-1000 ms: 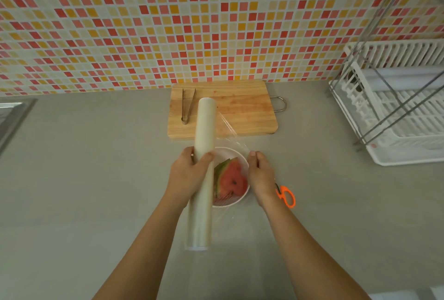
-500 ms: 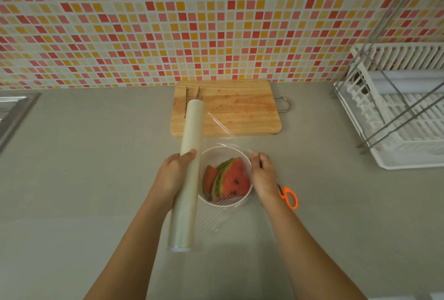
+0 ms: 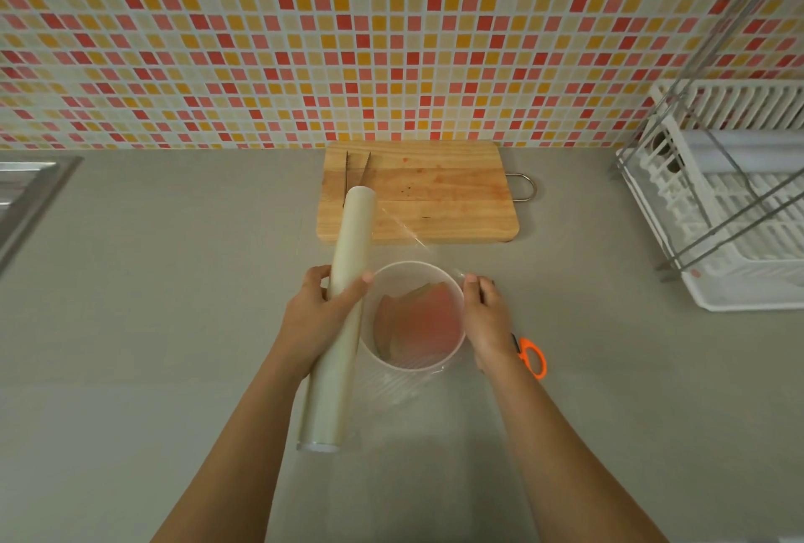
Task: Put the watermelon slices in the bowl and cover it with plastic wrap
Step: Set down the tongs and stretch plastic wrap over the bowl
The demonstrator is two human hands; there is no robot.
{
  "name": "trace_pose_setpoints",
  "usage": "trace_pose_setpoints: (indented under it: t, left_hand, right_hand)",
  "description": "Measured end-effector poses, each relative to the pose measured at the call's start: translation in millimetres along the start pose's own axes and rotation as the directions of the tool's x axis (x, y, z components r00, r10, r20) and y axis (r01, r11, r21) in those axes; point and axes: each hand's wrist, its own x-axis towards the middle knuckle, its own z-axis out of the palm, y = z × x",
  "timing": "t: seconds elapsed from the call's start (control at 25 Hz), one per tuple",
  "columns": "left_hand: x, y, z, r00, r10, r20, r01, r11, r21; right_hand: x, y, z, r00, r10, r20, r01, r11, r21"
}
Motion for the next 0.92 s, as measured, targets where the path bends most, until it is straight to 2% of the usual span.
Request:
trace_pose_setpoints:
  t: [0.12, 0.28, 0.56, 0.72, 0.92]
  left_hand:
    - [0, 0, -2, 1.000, -0.006, -0.004, 0.006, 0.998, -0.063]
    - [-2, -1, -6, 0.999, 0.028, -0.030, -0.030, 0.998, -0.047]
    - [0, -12, -1, 0.998, 0.040, 0.041, -0.036, 0.996, -0.076]
    - [4, -19, 1, 0.998, 0.042, 0.052, -0.040, 0.998, -0.045]
    - [3, -24, 2, 0.996, 0.064, 0.060, -0.061, 0.997, -0.048]
  right_hand:
    - [-1, 1, 1, 1.000, -0.014, -0.007, 0.014, 1.000, -0.002]
    - [0, 0, 0, 0.999, -0.029, -0.014, 0.028, 0.999, -0.025]
    - [0, 0, 1, 0.999, 0.004, -0.033, -0.004, 1.000, 0.001]
    - [0, 2, 4, 0.999, 0.046, 0.011, -0.047, 0.991, 0.123]
    - [2, 1, 11, 0.993, 0.122, -0.004, -0.117, 0.961, 0.249]
